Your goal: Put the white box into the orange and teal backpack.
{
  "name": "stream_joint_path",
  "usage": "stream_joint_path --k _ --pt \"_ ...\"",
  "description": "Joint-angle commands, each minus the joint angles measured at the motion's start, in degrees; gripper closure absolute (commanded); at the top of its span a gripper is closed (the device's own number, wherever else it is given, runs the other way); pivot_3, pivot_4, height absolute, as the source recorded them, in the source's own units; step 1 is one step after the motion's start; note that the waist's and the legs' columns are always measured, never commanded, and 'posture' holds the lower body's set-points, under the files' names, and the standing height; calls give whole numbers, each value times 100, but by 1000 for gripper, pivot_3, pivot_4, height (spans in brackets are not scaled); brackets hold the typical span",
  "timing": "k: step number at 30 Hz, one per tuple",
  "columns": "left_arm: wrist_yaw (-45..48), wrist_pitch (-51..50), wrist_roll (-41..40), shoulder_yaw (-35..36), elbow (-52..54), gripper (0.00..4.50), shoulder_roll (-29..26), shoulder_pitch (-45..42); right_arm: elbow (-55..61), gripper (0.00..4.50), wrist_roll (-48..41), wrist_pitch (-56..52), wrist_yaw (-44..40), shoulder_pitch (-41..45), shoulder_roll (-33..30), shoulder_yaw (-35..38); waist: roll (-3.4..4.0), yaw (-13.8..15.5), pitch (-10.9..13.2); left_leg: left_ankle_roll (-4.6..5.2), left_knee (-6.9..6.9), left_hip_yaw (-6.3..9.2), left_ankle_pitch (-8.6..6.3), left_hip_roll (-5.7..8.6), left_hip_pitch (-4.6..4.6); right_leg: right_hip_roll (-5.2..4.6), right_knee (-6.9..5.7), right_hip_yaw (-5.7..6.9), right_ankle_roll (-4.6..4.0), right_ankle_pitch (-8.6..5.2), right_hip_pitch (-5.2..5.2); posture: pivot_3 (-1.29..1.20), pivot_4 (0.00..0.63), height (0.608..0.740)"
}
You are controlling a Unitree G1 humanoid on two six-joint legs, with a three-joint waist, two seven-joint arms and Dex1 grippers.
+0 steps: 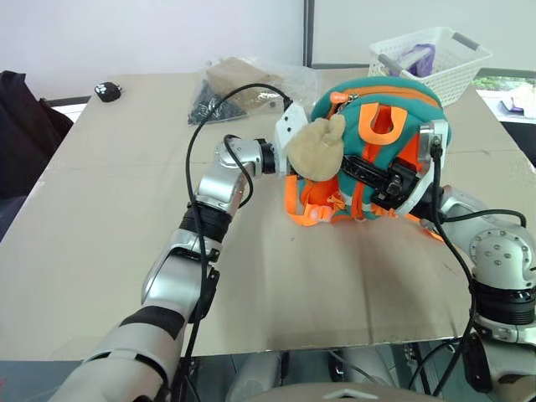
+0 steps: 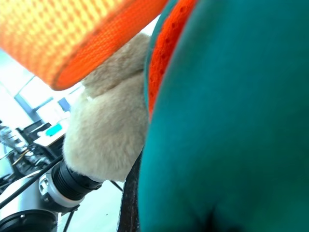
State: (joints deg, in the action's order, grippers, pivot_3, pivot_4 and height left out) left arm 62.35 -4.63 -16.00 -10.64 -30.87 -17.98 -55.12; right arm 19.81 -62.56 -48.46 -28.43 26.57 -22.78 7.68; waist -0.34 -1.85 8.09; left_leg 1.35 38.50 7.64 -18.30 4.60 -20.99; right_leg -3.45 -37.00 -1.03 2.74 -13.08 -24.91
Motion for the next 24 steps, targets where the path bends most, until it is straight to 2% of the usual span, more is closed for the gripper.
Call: stream_joint_path --k 1,8,12,15,18,21,24 --pt "-220 -732 -727 812 1196 68 -320 588 154 4500 71 159 -6 46 65 0 1 -67 0 0 -1 -1 0 -1 2 0 -2 -4 0 0 0 0 150 740" --pt "-958 -3412 -3059 2340 4006 68 -1216 2053 139 4500 215 168 -57 -40 48 -26 0 -52 1 0 1 -1 0 -10 -4 8 -10 -26 0 0 -14 0 150 740" --pt "-1340 -4696 -4315 2910 4802 68 -1852 2645 91 4500 269 194 -72 -10 73 -26 -1 -43 1 0 3 -3 0 -8 -1 8 -11 -27 0 0 -12 0 150 740" --pt "-1571 -4884 -4406 2665 5353 68 -1994 2801 61 4500 365 223 -113 -7 83 -89 0 -11 1 -1 9 1 0 -8 1 9 -14 -21 0 0 -5 0 150 740" --pt "-1866 -4745 -4154 2222 5630 68 -1774 2683 43 4500 410 234 -129 7 103 -110 0 6 0 0 11 1 0 -2 14 7 -9 -21 0 0 11 0 150 740" --pt "-2221 -4441 -3470 1492 5454 68 -1340 2337 35 4500 461 261 -107 16 151 -116 -1 9 0 0 11 0 0 0 15 6 -10 -21 0 0 12 0 150 740" --pt "-2409 -4193 -2935 1120 5159 68 -1091 2122 59 4500 521 280 -103 -10 185 -125 -1 -17 0 -1 11 -3 0 0 17 7 -12 -24 0 0 10 0 150 740"
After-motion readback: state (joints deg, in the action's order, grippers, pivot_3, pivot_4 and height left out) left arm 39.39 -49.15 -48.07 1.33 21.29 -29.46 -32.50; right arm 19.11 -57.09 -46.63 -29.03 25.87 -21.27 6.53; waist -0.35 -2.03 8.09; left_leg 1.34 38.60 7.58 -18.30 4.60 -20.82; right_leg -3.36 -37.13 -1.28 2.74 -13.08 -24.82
